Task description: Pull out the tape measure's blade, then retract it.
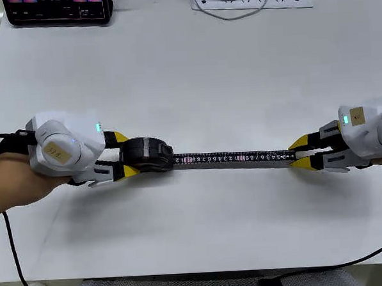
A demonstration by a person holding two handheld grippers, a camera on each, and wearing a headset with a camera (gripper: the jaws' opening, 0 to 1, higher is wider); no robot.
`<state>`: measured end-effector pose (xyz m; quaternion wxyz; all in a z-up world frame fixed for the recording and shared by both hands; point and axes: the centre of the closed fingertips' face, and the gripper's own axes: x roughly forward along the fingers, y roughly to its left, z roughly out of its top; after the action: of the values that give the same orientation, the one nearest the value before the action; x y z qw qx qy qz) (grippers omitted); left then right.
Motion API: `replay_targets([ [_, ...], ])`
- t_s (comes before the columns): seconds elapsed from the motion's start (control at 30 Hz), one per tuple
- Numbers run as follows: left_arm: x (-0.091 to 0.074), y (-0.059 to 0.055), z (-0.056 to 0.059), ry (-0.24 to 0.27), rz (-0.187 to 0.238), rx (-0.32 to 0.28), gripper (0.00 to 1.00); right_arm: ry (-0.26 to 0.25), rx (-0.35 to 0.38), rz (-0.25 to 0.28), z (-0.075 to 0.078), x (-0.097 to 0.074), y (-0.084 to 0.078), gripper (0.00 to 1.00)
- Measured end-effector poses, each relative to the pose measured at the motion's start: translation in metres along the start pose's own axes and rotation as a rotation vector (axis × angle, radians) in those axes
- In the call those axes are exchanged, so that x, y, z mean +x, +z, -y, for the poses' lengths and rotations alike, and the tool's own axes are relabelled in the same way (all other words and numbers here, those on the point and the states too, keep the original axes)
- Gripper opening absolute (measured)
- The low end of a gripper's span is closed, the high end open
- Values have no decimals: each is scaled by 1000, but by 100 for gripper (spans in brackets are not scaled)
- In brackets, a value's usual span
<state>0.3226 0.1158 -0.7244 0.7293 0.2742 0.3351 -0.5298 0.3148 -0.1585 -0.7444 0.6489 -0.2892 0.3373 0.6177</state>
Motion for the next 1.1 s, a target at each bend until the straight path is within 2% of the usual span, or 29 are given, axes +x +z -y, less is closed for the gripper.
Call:
replay_targets([
  [0.17,0,0,0,-1,-1,1,24,-5,13,-10,0,-3,-8,9],
  [1.1,2,1,-1,13,-28,-12,25,-4,2,-25,4,-1,-8,10],
])
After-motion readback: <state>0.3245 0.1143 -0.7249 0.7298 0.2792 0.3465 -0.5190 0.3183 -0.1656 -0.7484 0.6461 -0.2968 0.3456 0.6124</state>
